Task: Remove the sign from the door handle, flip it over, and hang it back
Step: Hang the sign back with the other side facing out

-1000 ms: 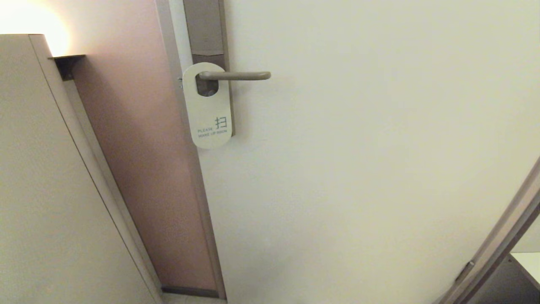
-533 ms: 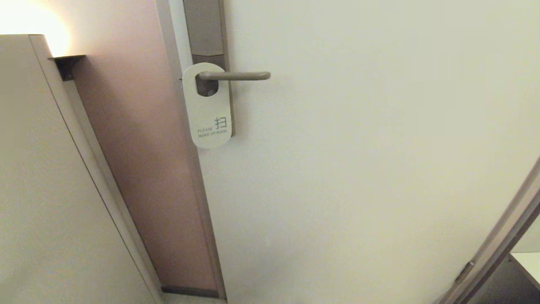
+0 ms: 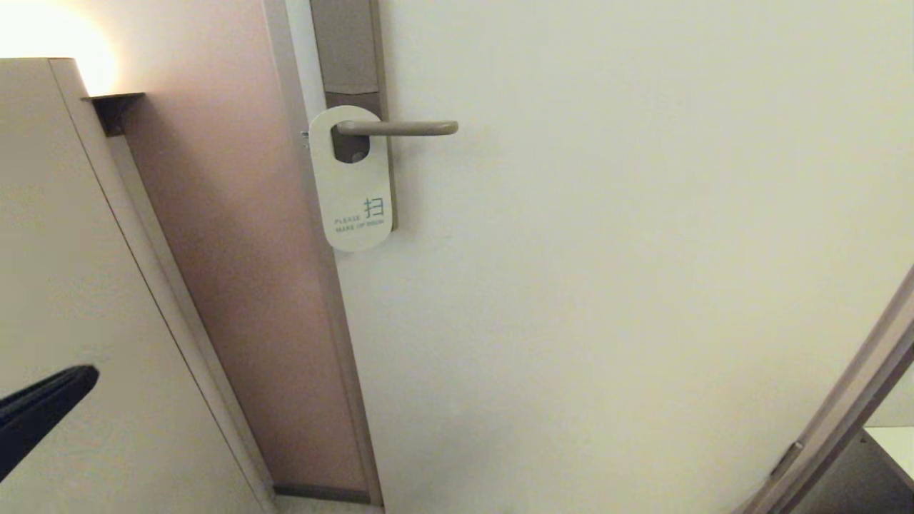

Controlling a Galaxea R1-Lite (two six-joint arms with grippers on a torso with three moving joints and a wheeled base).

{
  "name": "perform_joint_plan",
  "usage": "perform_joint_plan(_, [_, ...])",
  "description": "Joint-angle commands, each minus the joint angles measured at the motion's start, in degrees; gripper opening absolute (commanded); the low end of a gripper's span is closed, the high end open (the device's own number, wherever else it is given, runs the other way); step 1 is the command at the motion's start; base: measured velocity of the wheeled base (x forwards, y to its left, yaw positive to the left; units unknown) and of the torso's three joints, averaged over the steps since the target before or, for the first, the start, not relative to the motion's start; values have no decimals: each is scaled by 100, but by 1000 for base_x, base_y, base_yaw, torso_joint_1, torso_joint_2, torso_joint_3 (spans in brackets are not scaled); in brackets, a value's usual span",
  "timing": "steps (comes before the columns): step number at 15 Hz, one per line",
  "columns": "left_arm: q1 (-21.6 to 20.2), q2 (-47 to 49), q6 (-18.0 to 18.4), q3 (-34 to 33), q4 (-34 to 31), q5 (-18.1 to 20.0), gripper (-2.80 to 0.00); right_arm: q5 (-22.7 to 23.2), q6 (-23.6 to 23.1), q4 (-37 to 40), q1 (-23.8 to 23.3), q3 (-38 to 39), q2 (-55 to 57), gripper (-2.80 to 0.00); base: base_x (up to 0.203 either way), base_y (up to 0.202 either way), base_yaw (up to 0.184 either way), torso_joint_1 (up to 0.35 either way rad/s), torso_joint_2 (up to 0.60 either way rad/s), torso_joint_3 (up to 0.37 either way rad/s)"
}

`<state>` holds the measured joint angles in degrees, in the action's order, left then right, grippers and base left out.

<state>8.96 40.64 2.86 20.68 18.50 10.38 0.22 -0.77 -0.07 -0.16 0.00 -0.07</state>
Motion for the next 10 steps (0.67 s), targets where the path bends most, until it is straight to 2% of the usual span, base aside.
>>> perform_joint_plan(1, [37, 1162, 5, 132, 452, 64, -280, 4, -2, -1, 0, 0, 7, -280, 0, 0, 0, 0, 0, 0])
perform_joint_plan(5, [59, 2377, 24, 285, 1519, 453, -280, 4, -2, -1, -2, 0, 7, -280, 0, 0, 0, 0, 0, 0])
perform_joint_plan(8, [60, 3226, 8, 509, 2305, 508, -280, 4, -2, -1, -2, 0, 7, -280, 0, 0, 0, 0, 0, 0])
perform_joint_plan(10, [61, 3768, 12, 894, 2609, 518, -280, 4, -2, -1, -2, 0, 7, -280, 0, 0, 0, 0, 0, 0])
